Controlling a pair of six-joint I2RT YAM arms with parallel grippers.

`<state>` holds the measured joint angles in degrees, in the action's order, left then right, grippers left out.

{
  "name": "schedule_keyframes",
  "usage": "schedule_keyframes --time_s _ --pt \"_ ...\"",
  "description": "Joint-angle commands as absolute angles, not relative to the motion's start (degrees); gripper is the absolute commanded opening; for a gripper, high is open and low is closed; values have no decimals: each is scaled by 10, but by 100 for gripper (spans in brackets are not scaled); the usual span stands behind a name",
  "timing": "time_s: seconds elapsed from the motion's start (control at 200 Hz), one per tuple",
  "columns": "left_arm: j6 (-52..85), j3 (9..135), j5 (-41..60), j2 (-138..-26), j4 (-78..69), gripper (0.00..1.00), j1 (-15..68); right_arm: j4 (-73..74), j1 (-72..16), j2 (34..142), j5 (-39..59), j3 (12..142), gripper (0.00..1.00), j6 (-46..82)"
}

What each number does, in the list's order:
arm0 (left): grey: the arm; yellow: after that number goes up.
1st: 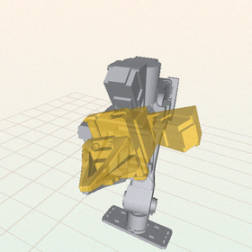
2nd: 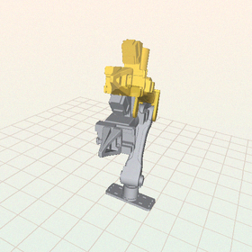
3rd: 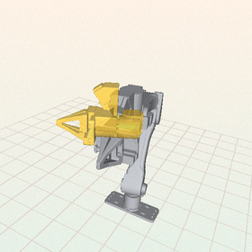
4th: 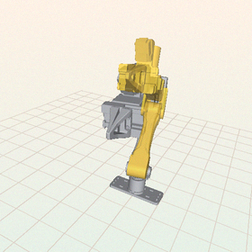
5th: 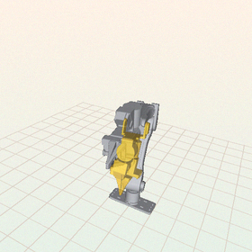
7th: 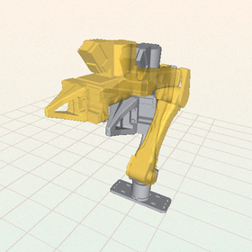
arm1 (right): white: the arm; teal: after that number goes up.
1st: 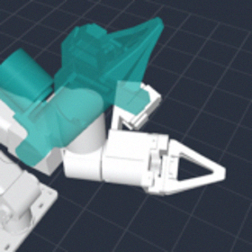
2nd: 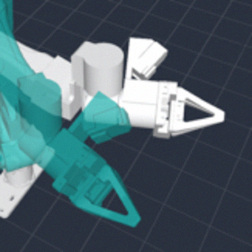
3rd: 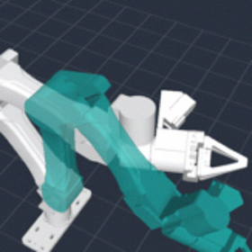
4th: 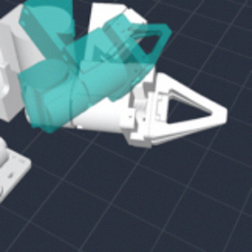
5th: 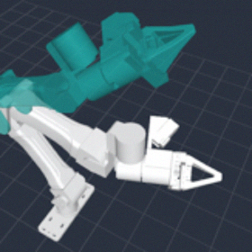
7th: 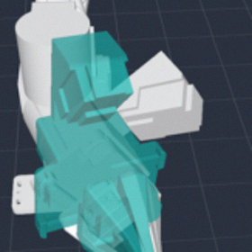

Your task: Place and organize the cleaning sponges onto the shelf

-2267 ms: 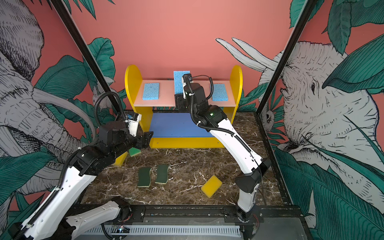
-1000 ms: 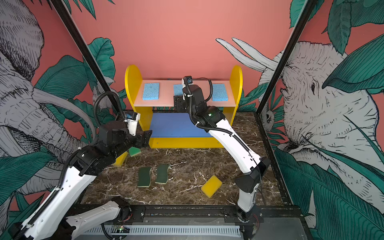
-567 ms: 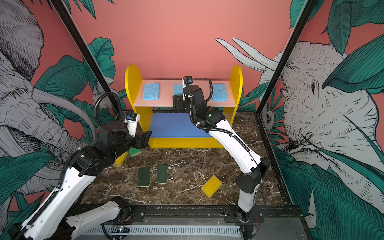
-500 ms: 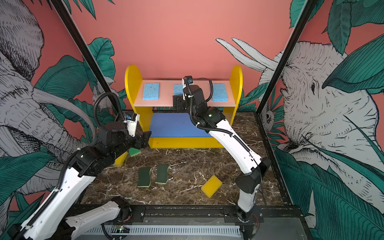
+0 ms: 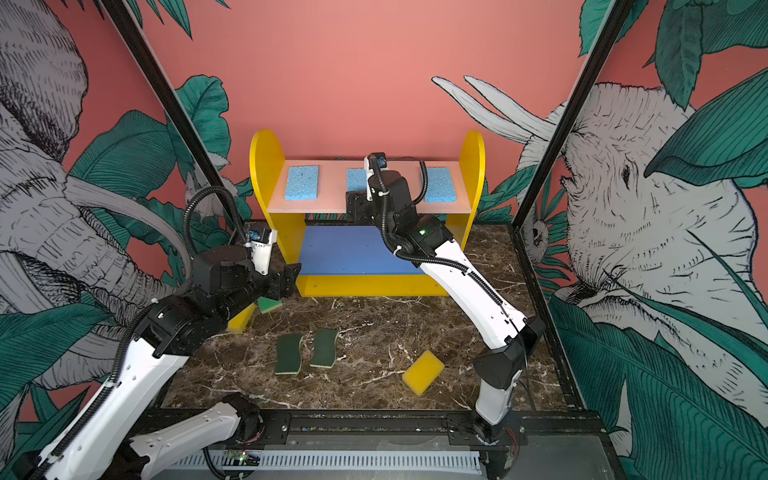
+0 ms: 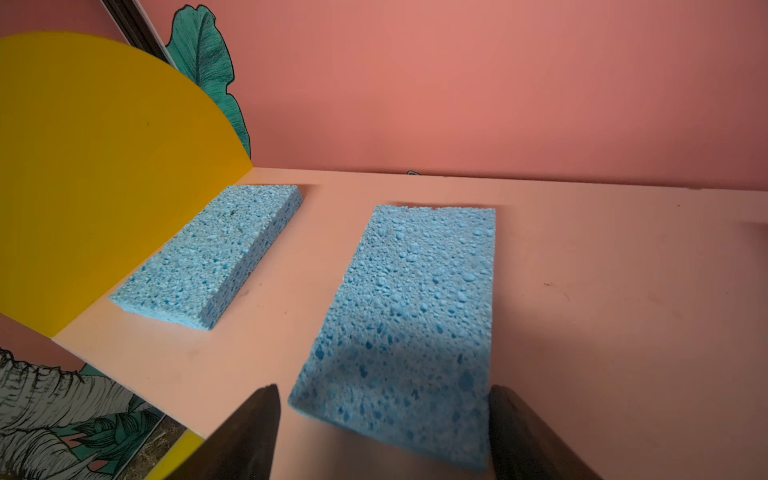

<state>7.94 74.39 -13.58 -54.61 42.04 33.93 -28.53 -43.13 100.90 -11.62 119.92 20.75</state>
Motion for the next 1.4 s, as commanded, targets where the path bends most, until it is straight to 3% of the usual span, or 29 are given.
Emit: schedule_keyframes --time_s 0.0,0.67,0.735,0.82,0.94,1.165,1.395 --pt "85 738 -142 -534 423 81 337 -289 -434 997 -102 1187 80 219" --pt "95 751 -129 -534 422 80 337 -296 -434 922 -180 1147 83 155" --pt "97 753 -130 -534 423 80 336 -290 -434 899 -176 1135 78 153" --pt "101 754 -130 -534 421 79 336 -287 -435 894 -169 1125 61 147" --pt "107 755 -129 -536 417 79 337 -286 -434 897 -165 1119 50 146" --pt "109 756 -130 -538 416 79 337 -288 -435 912 -134 1127 39 157" --pt "104 756 -130 -541 413 79 337 -287 -435 940 -112 1129 35 173"
